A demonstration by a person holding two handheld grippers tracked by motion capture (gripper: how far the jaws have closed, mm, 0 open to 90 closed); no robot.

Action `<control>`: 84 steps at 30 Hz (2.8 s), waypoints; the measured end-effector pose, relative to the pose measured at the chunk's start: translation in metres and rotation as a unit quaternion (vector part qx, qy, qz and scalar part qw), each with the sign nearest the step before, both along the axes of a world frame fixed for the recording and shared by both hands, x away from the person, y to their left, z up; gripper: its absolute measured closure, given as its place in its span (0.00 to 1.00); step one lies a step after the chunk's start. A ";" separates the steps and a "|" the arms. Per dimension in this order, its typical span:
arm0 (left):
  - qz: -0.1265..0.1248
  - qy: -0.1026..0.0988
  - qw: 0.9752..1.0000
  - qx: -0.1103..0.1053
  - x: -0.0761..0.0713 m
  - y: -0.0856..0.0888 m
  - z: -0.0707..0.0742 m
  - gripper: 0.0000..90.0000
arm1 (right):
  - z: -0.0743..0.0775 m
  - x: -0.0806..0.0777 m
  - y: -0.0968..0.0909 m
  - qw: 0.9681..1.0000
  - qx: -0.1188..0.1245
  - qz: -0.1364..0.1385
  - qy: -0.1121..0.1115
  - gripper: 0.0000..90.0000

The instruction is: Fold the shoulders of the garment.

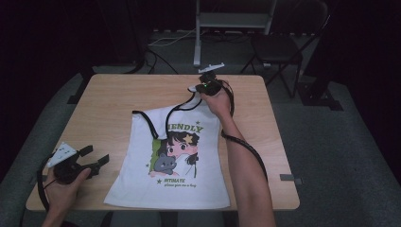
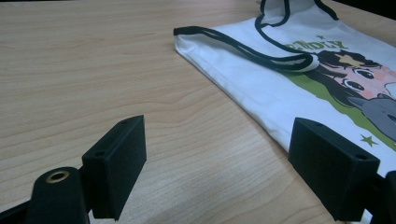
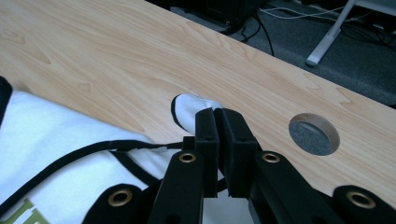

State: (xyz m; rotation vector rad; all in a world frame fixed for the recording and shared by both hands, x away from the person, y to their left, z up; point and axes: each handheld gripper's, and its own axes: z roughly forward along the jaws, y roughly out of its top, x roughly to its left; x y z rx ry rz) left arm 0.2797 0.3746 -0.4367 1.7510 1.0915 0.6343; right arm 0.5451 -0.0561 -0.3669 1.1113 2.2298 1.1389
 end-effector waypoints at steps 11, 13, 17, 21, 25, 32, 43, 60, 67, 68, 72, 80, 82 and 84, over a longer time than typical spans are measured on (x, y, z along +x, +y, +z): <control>-0.004 0.000 1.000 0.000 0.000 -0.001 0.000 0.21 | -0.004 -0.018 0.004 1.000 0.010 0.003 -0.005 0.96; -0.005 0.000 1.000 0.001 0.000 -0.001 0.000 0.21 | -0.003 -0.020 0.004 1.000 0.006 0.005 -0.009 0.96; -0.006 0.001 1.000 0.003 0.000 -0.001 0.000 0.21 | -0.003 -0.024 0.004 1.000 0.004 0.004 -0.009 0.96; -0.005 0.001 1.000 0.002 -0.001 -0.001 0.000 0.21 | -0.003 -0.026 0.004 1.000 0.005 0.005 -0.011 0.96; -0.005 0.001 1.000 0.002 -0.001 -0.001 0.000 0.21 | -0.002 -0.028 0.003 1.000 0.005 0.003 -0.014 0.96; -0.006 0.001 1.000 0.003 -0.001 -0.001 0.000 0.21 | -0.004 -0.028 0.003 1.000 0.012 -0.005 -0.015 0.96; -0.006 0.000 1.000 0.004 -0.001 -0.002 0.000 0.21 | -0.003 -0.033 0.005 1.000 0.017 -0.007 -0.017 0.96; -0.005 0.000 1.000 0.003 -0.001 -0.001 0.000 0.21 | -0.009 -0.049 0.010 1.000 0.015 0.004 -0.020 0.96; -0.004 0.000 1.000 0.003 -0.001 -0.001 0.000 0.21 | -0.013 -0.054 0.012 1.000 0.009 0.010 -0.018 0.96; -0.004 0.000 1.000 0.003 -0.001 -0.001 0.000 0.21 | -0.013 -0.055 0.013 1.000 0.009 0.010 -0.018 0.96; -0.004 0.000 1.000 0.003 -0.001 -0.001 0.000 0.21 | -0.013 -0.058 0.014 1.000 0.008 0.014 -0.020 0.96; -0.004 0.000 1.000 0.003 -0.001 -0.001 0.000 0.21 | -0.017 -0.065 0.017 0.999 0.002 0.024 -0.021 0.96; -0.004 -0.001 1.000 0.003 -0.001 -0.001 0.000 0.21 | -0.017 -0.067 0.018 0.999 0.002 0.027 -0.022 0.96; -0.004 0.000 1.000 0.003 -0.001 -0.001 0.000 0.21 | -0.017 -0.069 0.019 0.999 0.001 0.030 -0.023 0.96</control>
